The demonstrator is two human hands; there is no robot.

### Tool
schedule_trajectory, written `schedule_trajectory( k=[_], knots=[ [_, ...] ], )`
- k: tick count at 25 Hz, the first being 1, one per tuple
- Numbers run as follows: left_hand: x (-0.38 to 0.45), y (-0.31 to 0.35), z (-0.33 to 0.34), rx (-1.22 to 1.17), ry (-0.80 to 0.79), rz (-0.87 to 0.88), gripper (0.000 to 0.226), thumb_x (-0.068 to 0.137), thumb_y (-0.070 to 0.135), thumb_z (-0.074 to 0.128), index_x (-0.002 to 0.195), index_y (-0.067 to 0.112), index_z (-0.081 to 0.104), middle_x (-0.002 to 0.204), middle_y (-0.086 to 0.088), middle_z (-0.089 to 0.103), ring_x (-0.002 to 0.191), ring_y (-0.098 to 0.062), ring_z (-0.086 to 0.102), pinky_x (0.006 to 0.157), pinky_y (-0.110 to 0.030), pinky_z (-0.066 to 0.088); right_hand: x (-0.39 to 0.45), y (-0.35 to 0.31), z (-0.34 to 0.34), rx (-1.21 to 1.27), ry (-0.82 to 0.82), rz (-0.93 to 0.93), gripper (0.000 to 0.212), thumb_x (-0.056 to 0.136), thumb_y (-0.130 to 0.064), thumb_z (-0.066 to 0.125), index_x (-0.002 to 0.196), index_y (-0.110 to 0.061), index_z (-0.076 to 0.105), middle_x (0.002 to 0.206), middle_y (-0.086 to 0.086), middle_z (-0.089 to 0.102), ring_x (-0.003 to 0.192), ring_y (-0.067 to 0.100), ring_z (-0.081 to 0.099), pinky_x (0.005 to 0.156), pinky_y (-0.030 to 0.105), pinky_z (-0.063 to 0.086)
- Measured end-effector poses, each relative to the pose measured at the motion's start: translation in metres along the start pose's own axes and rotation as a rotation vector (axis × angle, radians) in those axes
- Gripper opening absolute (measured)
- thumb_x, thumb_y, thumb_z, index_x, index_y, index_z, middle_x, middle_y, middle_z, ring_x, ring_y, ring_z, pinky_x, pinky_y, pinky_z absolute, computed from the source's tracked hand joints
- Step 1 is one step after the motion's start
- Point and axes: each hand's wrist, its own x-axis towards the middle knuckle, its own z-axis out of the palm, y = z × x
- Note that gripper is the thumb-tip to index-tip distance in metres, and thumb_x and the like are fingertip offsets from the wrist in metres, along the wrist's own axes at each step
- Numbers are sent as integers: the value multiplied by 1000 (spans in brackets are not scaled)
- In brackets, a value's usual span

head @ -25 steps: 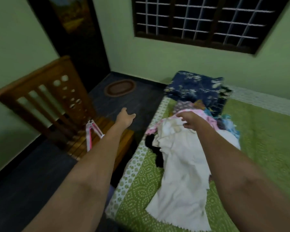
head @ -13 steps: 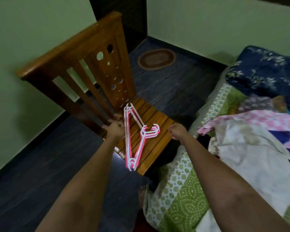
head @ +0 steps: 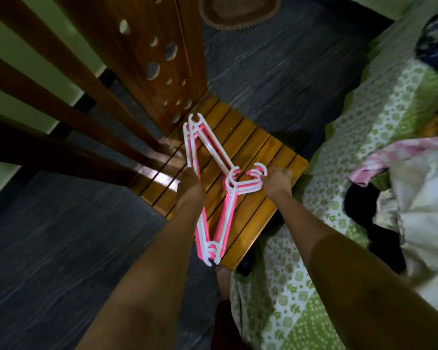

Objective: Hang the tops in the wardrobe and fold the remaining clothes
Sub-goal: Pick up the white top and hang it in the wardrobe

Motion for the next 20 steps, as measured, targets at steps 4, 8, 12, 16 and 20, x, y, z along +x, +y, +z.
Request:
schedule_trajectory(
  k=[4,8,12,16,20],
  knots=[
    [7,6,4,30,-11,-86,47,93,4,47,139,3,33,130,-20,52,113,-35,57,86,-37,48,8,-5,-2,91,18,56,38,93,-18,53,127,0,51,134,21,42,122,33,43,95,34,37],
    [-4,19,-8,126,-53,-2,45,93,9,50,133,-7,36,128,-23,53,114,-39,55,91,-39,46,-3,-9,-12,448,-34,132,39,90,-21,57,126,-7,53,129,15,50,106,33,58,83,35,49],
    [-45,62,-15,-90,-151,56,36,75,21,69,106,3,60,106,-21,64,99,-35,65,79,-36,53,-35,16,-61,1187,-54,146,6,86,-14,66,90,-17,62,89,7,68,84,23,67,69,33,53],
    [-114,144,39,-364,-263,145,24,72,3,70,70,16,50,70,-11,55,64,-29,63,61,-47,59,-71,93,-135,1392,-102,37,15,95,-29,56,98,-15,60,88,0,71,72,12,66,59,21,48],
    [-229,261,124,-271,-325,306,33,81,-2,65,72,16,38,71,-8,54,69,-29,62,64,-46,58,-108,233,-226,1413,73,14,16,96,-25,56,86,-11,55,65,1,70,44,4,58,39,13,37]
  ],
)
